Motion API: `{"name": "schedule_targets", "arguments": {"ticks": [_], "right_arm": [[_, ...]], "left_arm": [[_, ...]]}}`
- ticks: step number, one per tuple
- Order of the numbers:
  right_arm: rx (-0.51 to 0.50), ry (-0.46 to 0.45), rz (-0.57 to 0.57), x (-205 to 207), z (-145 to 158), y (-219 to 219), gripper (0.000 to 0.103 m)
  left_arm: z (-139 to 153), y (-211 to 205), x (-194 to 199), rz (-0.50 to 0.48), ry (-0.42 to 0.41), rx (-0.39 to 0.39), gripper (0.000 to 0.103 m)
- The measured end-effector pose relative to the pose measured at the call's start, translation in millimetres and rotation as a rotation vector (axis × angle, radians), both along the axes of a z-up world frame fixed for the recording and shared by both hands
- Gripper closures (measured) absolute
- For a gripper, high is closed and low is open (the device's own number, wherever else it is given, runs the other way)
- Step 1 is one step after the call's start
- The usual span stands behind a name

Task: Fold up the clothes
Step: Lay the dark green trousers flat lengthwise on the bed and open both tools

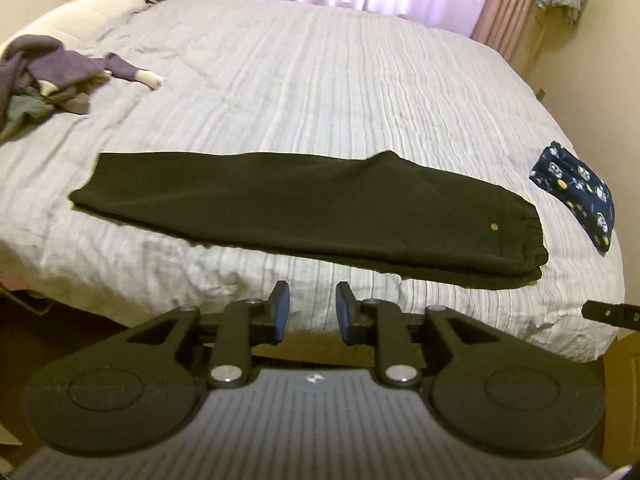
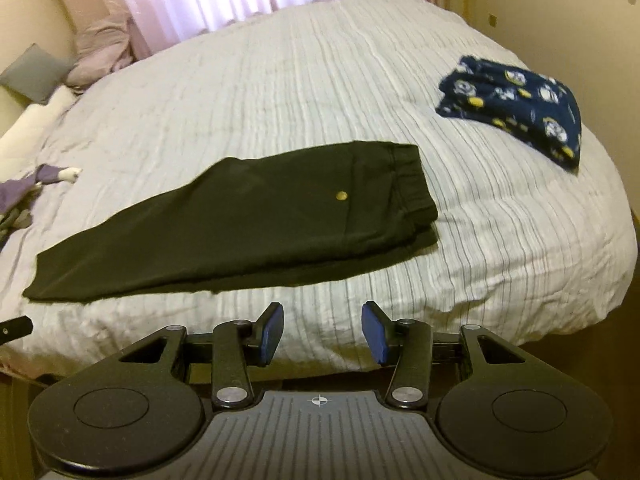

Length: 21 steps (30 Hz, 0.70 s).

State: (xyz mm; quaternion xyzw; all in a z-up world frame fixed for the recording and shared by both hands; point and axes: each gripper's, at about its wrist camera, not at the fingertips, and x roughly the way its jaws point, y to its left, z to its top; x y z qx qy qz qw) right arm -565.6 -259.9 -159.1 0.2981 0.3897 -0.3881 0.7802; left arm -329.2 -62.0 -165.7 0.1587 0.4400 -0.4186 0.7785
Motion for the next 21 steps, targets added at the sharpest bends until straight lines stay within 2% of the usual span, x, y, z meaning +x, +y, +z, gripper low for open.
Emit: {"name": "schedule_targets", "arguments": {"ticks": [3,13,16,21], "right_arm": [[0.019,0.017,0.002,-2,8,10,0.056],[0.039,0.029,-0.004,-3,18,33,0.056],[0.024,0.022,0.006,-1,25,37,0.056],[0.017,0.026,0.017,2,26,40,0.056]], "left_arm": [[14,14,-5,0.012,-0.010,-0.001,0.082],[33,28,-9,0.012,-0.050,-0.006,0.082],[37,32,-9,0.020,-0.067,-0.009,0.077],[35,39,-12,0.031,-0.076,0.007,0.077]]}}
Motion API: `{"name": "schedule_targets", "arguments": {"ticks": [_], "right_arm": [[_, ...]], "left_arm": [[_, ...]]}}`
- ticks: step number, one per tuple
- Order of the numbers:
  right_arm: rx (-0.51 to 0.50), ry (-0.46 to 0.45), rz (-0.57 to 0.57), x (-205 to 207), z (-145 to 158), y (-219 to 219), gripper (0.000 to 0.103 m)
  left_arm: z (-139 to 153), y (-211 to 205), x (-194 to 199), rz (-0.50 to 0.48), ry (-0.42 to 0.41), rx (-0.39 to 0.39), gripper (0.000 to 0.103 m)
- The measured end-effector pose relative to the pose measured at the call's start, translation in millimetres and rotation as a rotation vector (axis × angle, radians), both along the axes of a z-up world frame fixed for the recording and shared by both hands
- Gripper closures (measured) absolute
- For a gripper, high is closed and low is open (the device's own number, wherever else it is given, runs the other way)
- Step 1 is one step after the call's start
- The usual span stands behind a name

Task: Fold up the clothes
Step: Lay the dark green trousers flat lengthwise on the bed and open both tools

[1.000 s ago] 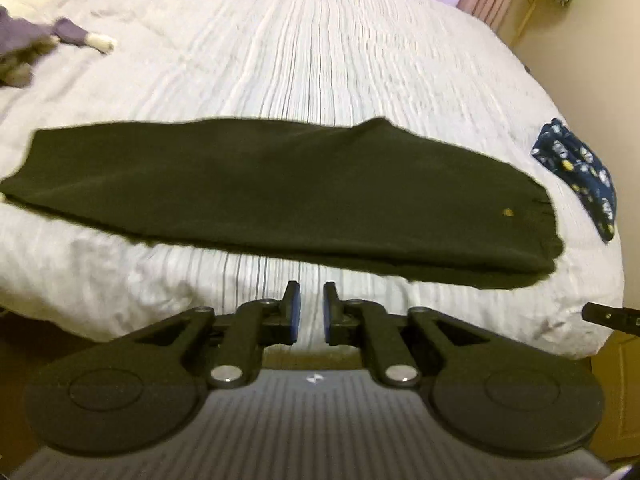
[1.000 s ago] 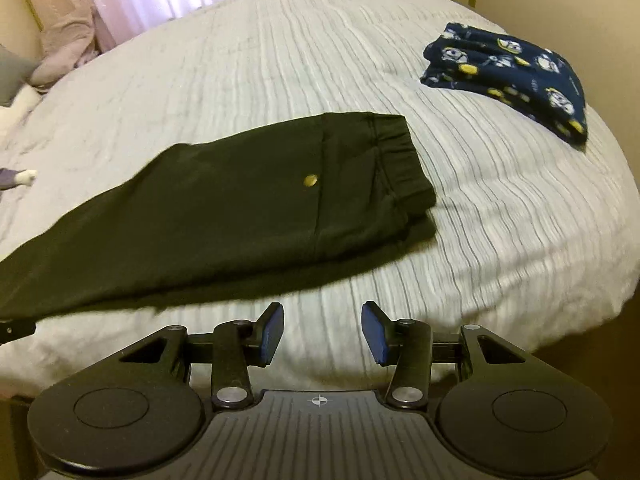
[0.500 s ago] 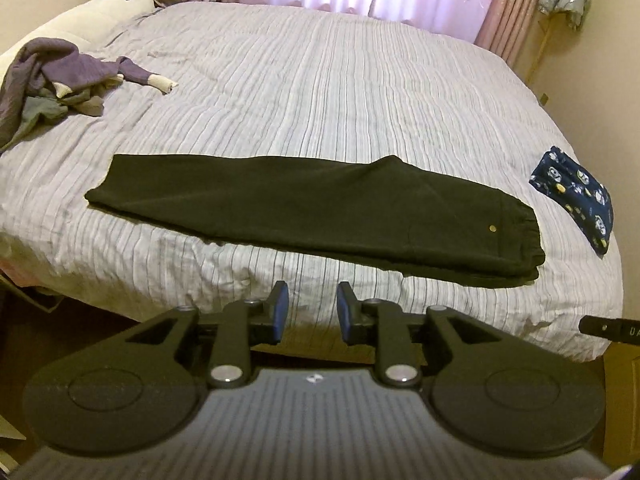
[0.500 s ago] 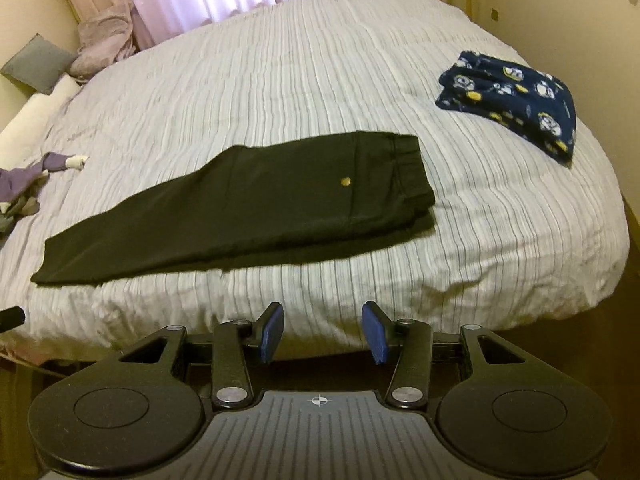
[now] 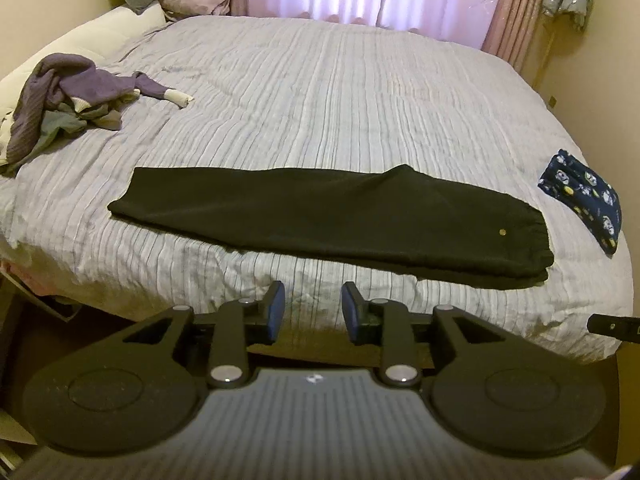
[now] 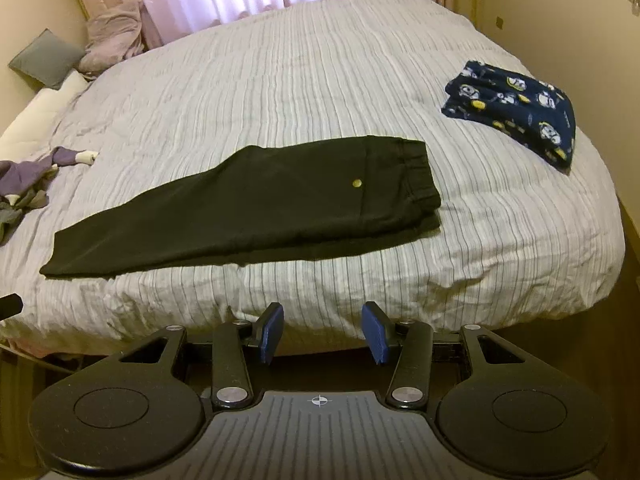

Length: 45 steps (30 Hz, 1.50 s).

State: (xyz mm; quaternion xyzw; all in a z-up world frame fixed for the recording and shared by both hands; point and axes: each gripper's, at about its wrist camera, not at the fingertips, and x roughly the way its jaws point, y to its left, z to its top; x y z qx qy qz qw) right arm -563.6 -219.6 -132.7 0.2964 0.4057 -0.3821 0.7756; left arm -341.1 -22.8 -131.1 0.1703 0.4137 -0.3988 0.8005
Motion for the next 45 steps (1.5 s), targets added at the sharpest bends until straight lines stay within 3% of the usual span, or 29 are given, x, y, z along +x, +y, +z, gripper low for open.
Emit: {"name": "schedule_targets", "arguments": {"ticks": [27,45], "right_arm": [[0.043,0.004,0.029,-11,-10,5,0.056],[0.071,0.051,0.001,5,-25,-24,0.056]], "left_arm": [[0,-1,-27,0.003,-0.034,0.072,0.072],[-24,-39,4,0.005,0.013,0.104,0.071]]}}
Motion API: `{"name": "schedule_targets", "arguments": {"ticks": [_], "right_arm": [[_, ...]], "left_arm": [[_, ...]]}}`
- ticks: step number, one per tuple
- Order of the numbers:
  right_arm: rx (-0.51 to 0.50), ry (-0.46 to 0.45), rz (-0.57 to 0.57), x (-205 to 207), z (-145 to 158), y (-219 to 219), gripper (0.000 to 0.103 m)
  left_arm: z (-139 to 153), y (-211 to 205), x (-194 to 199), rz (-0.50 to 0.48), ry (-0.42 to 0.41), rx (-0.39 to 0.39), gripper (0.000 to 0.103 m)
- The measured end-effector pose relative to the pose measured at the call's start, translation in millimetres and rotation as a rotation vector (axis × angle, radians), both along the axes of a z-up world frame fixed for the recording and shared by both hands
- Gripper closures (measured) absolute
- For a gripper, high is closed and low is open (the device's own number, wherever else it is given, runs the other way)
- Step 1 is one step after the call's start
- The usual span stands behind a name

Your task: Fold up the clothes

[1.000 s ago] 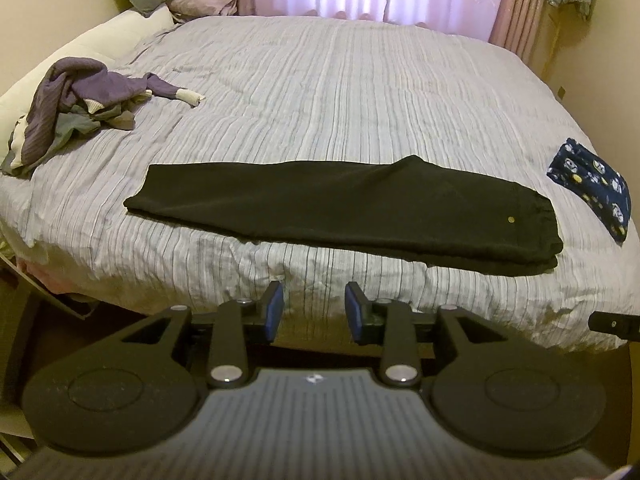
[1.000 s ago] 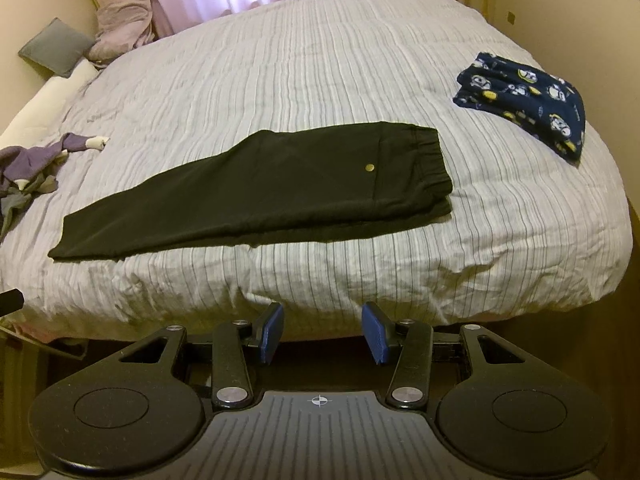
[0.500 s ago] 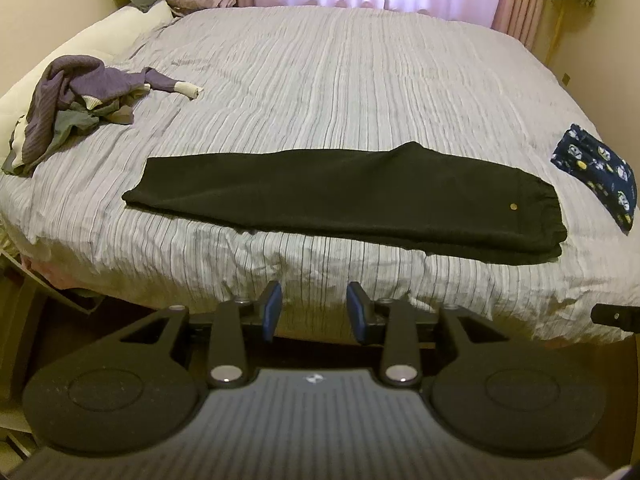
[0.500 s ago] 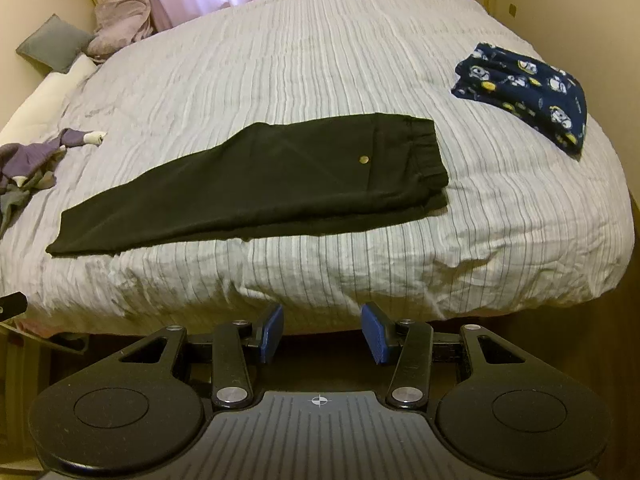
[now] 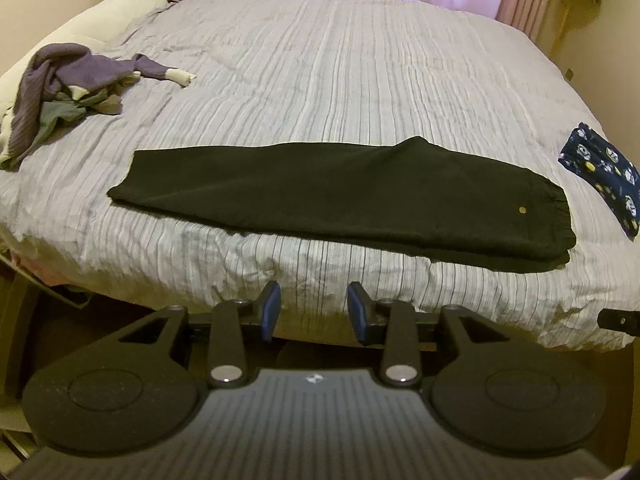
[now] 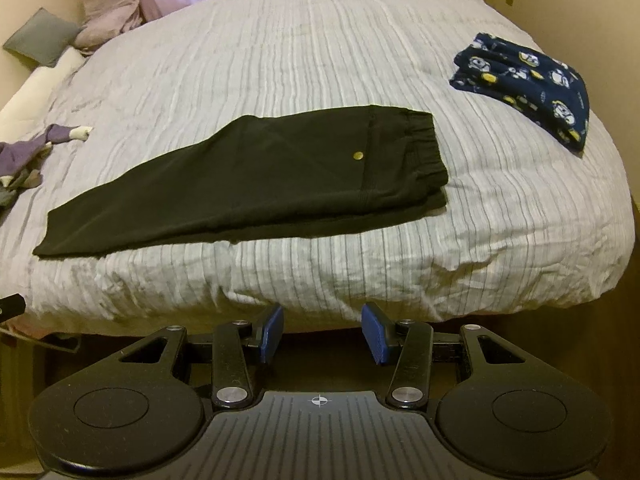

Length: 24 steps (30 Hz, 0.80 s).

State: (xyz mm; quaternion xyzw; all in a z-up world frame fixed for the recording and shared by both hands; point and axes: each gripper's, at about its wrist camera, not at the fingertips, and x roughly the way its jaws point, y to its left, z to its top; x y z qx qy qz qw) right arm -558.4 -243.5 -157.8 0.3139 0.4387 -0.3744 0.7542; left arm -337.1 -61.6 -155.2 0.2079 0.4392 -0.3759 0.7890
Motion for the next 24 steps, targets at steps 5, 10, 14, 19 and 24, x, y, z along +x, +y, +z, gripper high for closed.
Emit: {"name": "schedule_targets", "arguments": {"ticks": [5,10,14,19,24], "right_arm": [[-0.001,0.024,-0.022,16,-3,-14,0.056],[0.013,0.051,-0.018,50,-10,-28,0.056],[0.021,0.078,-0.008,86,-14,-39,0.056],[0.022,0.093,-0.032,121,-16,-48,0.056],[0.098,0.067,-0.111,138,-37,-51,0.056]], "left_arm": [[-8,-17,26,-0.001,0.019,0.005,0.071],[-15,-26,74,0.041,0.039,0.011,0.071],[-15,-21,120,0.073,0.054,-0.001,0.071],[-27,-15,180,0.094,0.082,-0.001,0.073],[-58,-5,235,0.148,0.186,-0.009,0.076]]}}
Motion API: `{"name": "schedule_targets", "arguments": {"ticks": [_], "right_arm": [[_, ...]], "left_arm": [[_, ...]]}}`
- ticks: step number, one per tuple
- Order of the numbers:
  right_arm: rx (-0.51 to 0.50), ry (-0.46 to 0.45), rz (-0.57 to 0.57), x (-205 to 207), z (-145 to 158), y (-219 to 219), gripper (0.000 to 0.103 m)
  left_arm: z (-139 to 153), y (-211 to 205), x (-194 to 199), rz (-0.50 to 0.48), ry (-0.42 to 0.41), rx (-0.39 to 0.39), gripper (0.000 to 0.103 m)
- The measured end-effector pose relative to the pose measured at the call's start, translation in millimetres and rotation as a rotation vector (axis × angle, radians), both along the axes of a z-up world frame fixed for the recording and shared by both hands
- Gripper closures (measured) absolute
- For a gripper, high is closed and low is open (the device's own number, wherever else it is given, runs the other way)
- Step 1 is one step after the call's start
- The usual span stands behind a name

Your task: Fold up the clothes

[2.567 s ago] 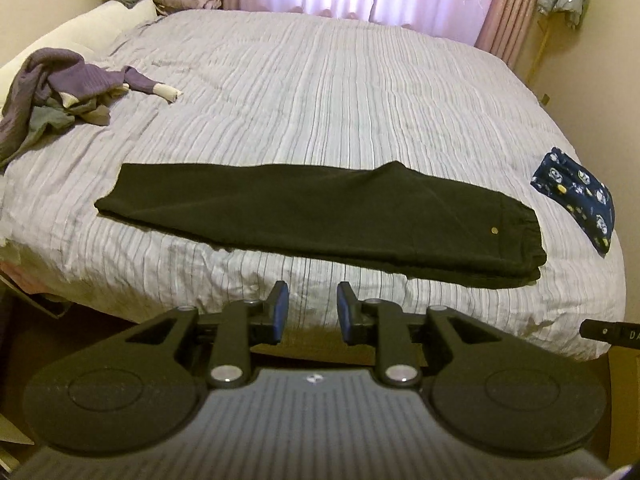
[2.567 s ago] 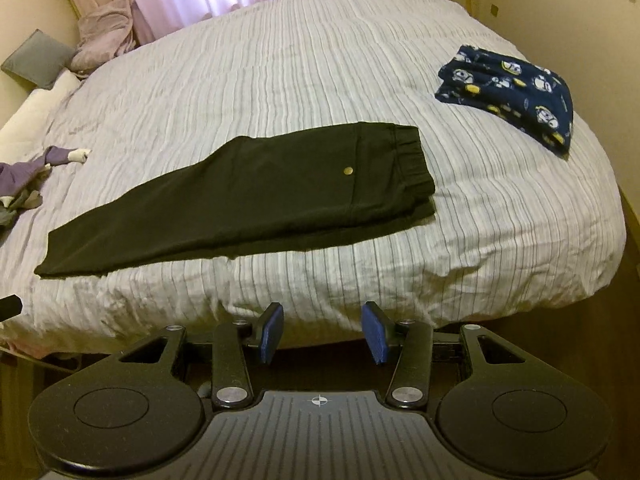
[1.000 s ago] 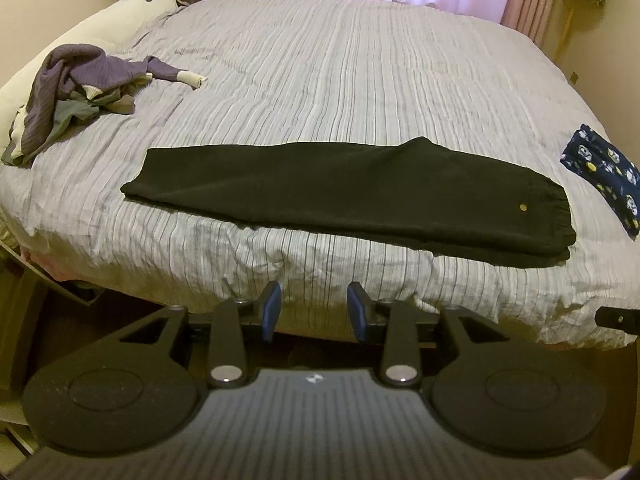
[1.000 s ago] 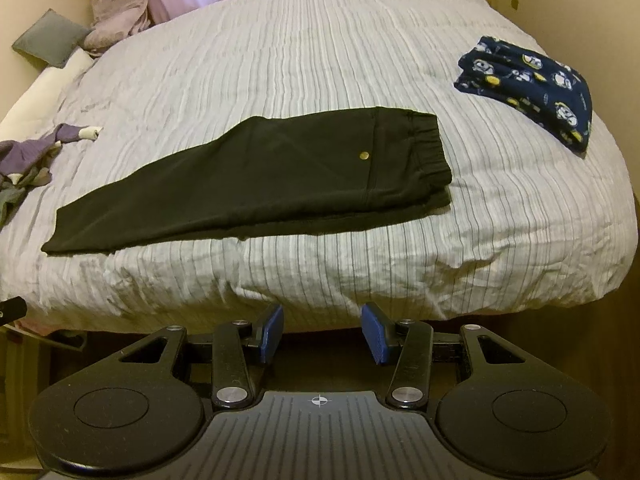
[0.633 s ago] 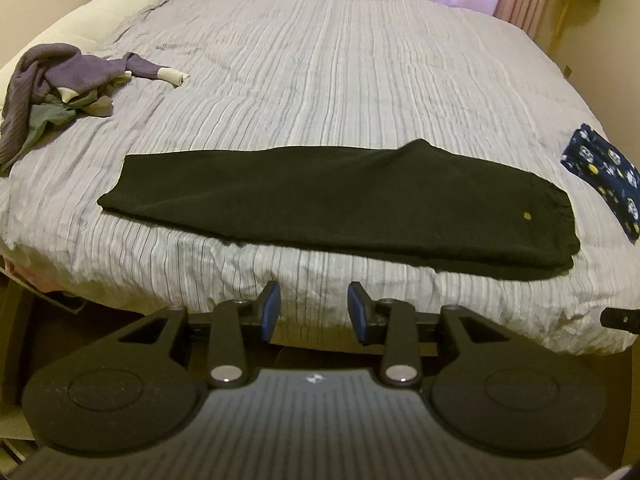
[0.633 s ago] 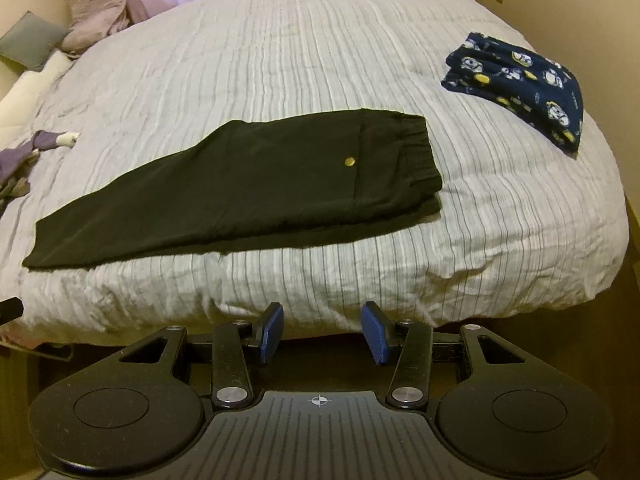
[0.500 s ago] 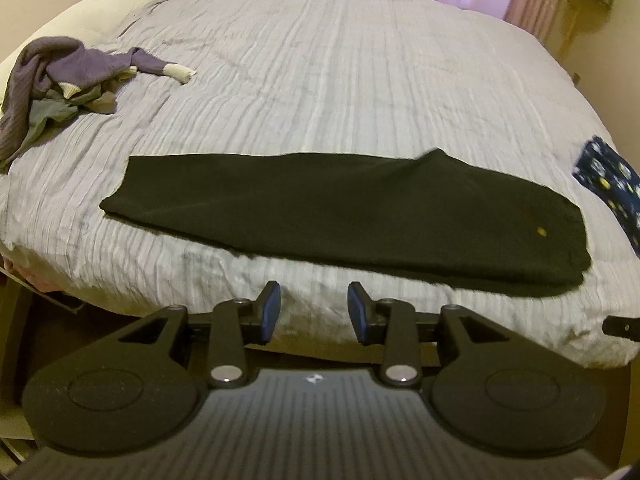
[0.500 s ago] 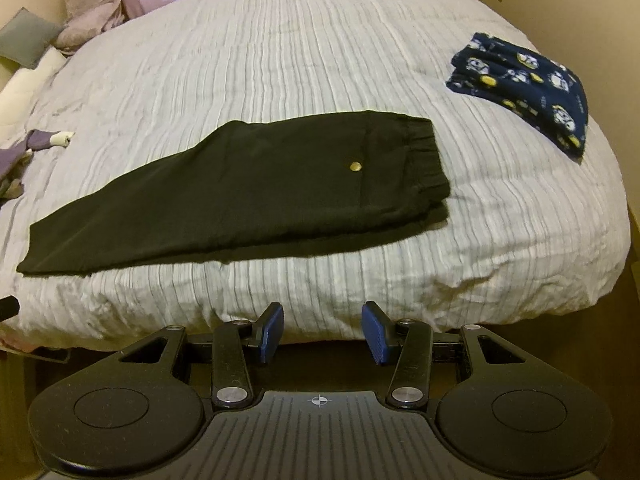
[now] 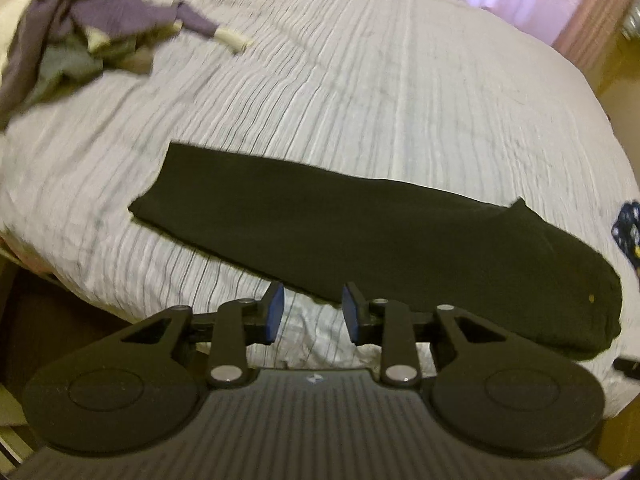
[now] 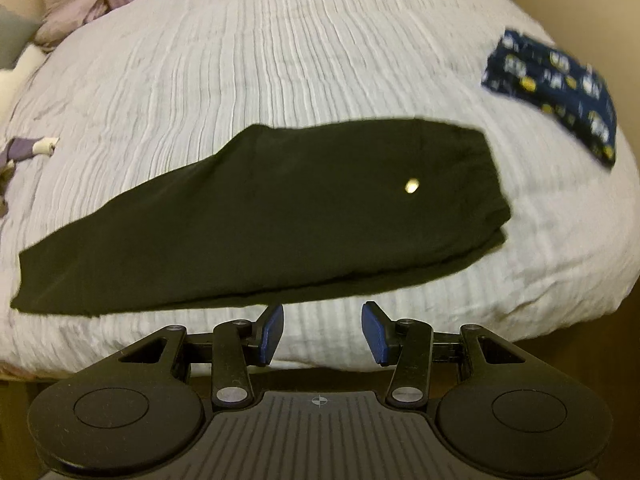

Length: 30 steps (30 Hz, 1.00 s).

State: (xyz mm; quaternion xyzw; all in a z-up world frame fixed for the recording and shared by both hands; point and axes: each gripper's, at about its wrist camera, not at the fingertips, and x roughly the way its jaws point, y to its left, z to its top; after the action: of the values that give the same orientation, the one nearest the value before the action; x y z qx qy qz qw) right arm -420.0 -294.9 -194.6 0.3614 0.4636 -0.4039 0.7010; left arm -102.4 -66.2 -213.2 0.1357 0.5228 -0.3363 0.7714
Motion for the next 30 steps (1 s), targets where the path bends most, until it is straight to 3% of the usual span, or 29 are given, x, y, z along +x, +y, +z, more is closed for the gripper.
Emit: {"name": "schedule_targets", "arguments": {"ticks": [2,6,9,12,15,20,24,26,30], "right_arm": [[0.054,-0.034,-0.063,1,-10,-1,0.056],[0.113,-0.147,-0.234,-13,-25,-7,0.056],[0.104,-0.199,-0.342,-30,-31,-12,0.056],[0.030,-0.209,-0.368,-39,-36,-19,0.056],[-0.059,-0.182,-0.320,-35,-52,-28,0.056],[-0.348,-0.111,-0.179,-29,-94,-38,0.056],[-0.391,-0.088,-0.072,-38,-149,-28,0.056],[-0.491,-0.065,0.005,-41,-159,-8,0.056],[-0.456,-0.311,-0.148,-85,-164,11,0.056]], "left_arm": [[-14,1,17,0.004,0.049,-0.007,0.077],[-35,-8,37,-0.039,0.064,0.007,0.079],[-41,-16,42,-0.060,0.073,-0.036,0.079],[-55,-25,42,-0.086,0.074,-0.076,0.079],[-79,-34,37,-0.101,0.068,-0.097,0.079],[-130,-41,33,-0.134,-0.025,-0.181,0.079],[-166,-38,34,-0.140,-0.082,-0.205,0.082],[-174,-32,31,-0.150,-0.115,-0.252,0.082],[-174,-16,25,-0.187,-0.150,-0.342,0.082]]}}
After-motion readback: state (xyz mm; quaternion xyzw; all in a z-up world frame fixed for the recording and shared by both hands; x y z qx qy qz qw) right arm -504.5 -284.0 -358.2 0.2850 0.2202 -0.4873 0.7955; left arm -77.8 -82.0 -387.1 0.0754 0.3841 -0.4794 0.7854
